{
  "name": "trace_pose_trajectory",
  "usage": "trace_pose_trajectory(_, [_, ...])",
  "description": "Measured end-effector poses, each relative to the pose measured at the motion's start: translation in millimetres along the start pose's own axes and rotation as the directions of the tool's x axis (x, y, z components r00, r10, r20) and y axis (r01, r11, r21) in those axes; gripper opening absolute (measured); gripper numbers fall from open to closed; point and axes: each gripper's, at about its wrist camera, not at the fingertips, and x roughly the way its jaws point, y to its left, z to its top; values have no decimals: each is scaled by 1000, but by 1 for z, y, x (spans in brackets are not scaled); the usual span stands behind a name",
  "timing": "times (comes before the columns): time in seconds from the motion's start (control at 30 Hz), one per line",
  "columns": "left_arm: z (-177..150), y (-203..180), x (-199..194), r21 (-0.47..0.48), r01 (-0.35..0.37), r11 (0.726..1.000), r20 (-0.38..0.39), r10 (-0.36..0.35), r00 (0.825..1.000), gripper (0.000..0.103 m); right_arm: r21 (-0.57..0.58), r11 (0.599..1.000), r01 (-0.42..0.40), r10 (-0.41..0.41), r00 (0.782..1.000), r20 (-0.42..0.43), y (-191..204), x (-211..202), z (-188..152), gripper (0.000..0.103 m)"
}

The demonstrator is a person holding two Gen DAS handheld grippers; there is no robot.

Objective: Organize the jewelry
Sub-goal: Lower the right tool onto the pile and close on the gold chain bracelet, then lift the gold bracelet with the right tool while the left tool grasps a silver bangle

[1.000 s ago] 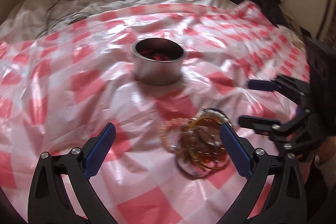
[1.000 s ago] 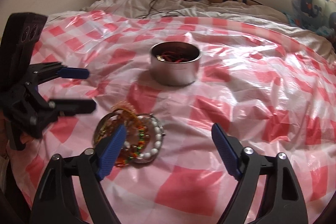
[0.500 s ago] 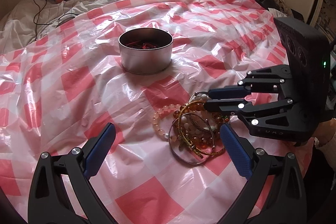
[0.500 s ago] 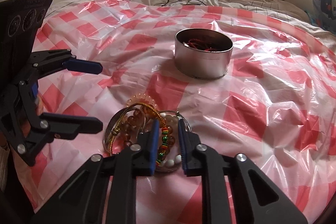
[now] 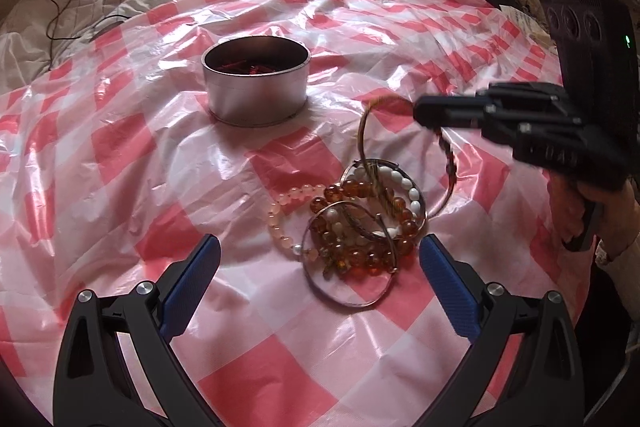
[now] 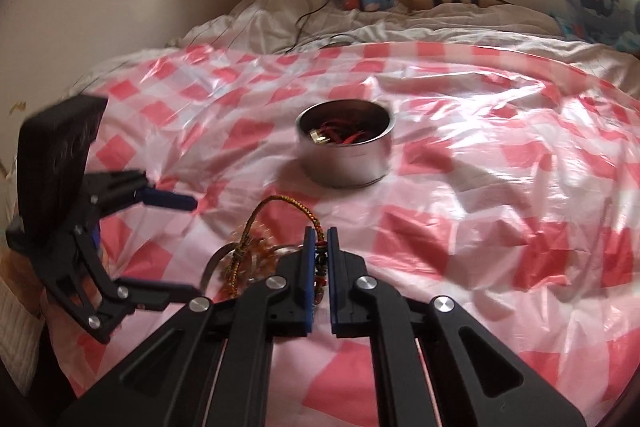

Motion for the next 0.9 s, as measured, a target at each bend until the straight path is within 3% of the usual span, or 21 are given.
trace_pose_trajectory(0.1, [0, -5, 6, 10, 50, 999, 20, -50, 999, 90, 62, 998, 26, -27, 1000, 12, -17, -5, 3, 6])
trace_pose_trajectory(0.2, [-2, -3, 14, -10, 86, 996, -3, -86, 996, 71, 106, 994, 34, -36, 999, 12, -29, -7, 3, 6])
trace_pose_trajectory(0.4, [-5, 12, 20, -85, 76, 993, -25, -78, 997, 49, 119, 993, 26, -27, 1000, 12, -32, -8, 2, 6])
trace_pose_trajectory(0.63, [-4, 5, 20, -40, 55, 998, -43, -57, 997, 5, 123, 992, 29, -29, 1000, 3, -30, -5, 1, 6])
trace_pose_trajectory(0.73, [-3, 5, 14, -49, 44, 998, -34, -46, 998, 2, 124, 992, 28, -29, 1000, 5, -31, -5, 1, 6])
trace_pose_trajectory(0.9, [2, 20, -9, -123, 110, 986, 64, -103, 993, 2, 138, 990, 20, -23, 999, 25, -33, -8, 2, 6])
